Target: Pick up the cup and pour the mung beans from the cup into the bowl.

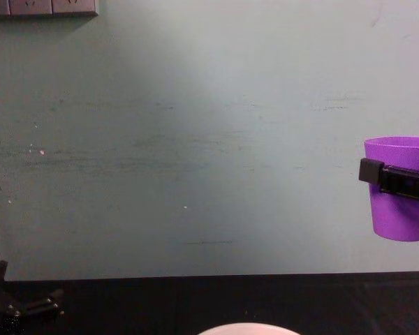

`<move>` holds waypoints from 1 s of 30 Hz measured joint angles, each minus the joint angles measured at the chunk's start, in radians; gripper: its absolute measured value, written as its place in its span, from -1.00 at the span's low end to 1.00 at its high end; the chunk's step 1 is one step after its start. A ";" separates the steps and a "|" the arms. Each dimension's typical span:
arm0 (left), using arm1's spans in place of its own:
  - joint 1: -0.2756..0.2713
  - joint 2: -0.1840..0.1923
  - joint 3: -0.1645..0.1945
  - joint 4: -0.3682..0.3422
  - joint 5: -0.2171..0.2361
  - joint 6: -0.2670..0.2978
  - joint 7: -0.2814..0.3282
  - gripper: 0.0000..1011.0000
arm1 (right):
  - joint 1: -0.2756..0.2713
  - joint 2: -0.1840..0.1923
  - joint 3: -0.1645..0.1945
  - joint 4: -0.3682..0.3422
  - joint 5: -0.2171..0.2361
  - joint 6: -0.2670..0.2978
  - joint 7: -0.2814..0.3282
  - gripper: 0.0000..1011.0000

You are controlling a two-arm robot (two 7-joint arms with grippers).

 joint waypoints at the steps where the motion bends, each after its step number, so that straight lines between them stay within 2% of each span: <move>1: 0.000 0.000 0.000 0.000 0.000 0.000 0.000 0.98 | 0.000 0.000 0.000 0.000 0.000 0.000 0.000 0.48; 30: 0.000 0.000 0.000 0.000 0.000 0.000 0.000 0.98 | 0.000 -0.002 -0.001 0.005 0.000 -0.005 0.000 0.48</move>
